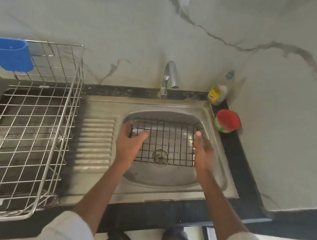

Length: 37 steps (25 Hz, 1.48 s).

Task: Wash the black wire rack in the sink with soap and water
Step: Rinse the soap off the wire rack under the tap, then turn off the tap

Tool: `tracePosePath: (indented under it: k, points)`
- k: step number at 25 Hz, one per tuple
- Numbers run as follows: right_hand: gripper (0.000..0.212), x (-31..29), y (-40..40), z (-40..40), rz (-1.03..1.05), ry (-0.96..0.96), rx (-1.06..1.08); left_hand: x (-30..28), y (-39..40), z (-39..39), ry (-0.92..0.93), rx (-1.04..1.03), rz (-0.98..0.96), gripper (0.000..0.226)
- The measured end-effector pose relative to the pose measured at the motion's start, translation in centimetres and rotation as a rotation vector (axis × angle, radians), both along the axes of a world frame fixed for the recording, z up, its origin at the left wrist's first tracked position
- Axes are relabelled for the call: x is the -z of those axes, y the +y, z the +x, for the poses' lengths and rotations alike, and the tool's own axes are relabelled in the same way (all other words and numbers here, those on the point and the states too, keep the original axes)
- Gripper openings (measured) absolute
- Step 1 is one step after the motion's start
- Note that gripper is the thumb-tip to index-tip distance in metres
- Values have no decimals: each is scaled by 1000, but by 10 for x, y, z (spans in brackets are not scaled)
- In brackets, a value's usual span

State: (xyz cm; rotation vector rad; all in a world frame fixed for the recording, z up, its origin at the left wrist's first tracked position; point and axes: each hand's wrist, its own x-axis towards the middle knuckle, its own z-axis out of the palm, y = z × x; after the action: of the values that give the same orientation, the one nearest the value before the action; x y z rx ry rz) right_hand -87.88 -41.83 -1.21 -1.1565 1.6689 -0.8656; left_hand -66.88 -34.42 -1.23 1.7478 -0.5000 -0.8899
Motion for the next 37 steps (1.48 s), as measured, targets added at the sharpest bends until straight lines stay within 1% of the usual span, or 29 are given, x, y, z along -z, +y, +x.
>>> tracePosePath:
  k: [1,2,3,5,7,8,10,11,13,15,17,18,19,20,22,23,24,25,26,27,29,31,34,37]
  points:
    - [83,-9,8,-4,-19,-97,20,-5,3,3,0,-15,-36,54]
    - [94,-10,15,-9,2,-201,54,-6,7,5,10,-35,-70,57]
    - [106,-10,27,-15,49,-312,103,-8,12,3,27,-58,-94,52]
    - [118,-14,45,-13,217,-506,151,-19,21,-8,97,-147,-137,43]
    - [120,-17,56,-4,318,-630,121,-27,29,-24,157,-230,-161,43]
    - [119,-21,62,3,315,-703,97,-32,35,-34,188,-260,-177,45]
    - [116,-33,71,16,237,-758,35,-35,47,-45,241,-280,-204,56]
    - [115,-42,74,20,200,-754,7,-40,55,-49,250,-261,-212,61]
    - [113,-54,75,21,154,-725,-56,-54,75,-47,224,-201,-225,60]
    - [104,-74,72,20,143,-676,-144,-70,97,-35,100,-130,-195,65]
    - [81,-100,64,26,117,-637,-228,-100,118,-20,-71,-80,-235,81]
    - [65,-116,60,30,99,-603,-268,-119,126,-12,-132,-75,-283,82]
    - [55,-134,55,37,74,-566,-314,-139,130,0,-201,-76,-320,79]
    - [52,-154,53,47,39,-529,-369,-161,134,16,-249,-55,-336,77]
    - [46,-192,53,79,-30,-467,-478,-199,136,60,-315,111,-313,87]
    - [37,-207,55,101,-57,-446,-521,-218,133,81,-349,200,-267,90]
    - [31,-217,58,127,-72,-432,-552,-234,131,103,-379,262,-220,88]
    - [31,-224,63,158,-67,-417,-573,-243,136,128,-360,297,-190,80]
    - [37,-228,67,188,-46,-413,-593,-246,141,153,-302,319,-191,69]
    - [48,-229,70,219,-17,-411,-601,-245,148,178,-260,292,-215,62]
    - [70,-223,83,287,29,-376,-618,-239,157,228,-234,215,-203,60]
    - [80,-208,97,348,75,-355,-662,-223,170,276,-184,183,-166,58]
    - [85,-173,120,411,169,-365,-649,-183,181,322,-122,122,-86,67]
    - [74,-133,135,441,281,-331,-624,-139,186,349,-76,118,49,73]
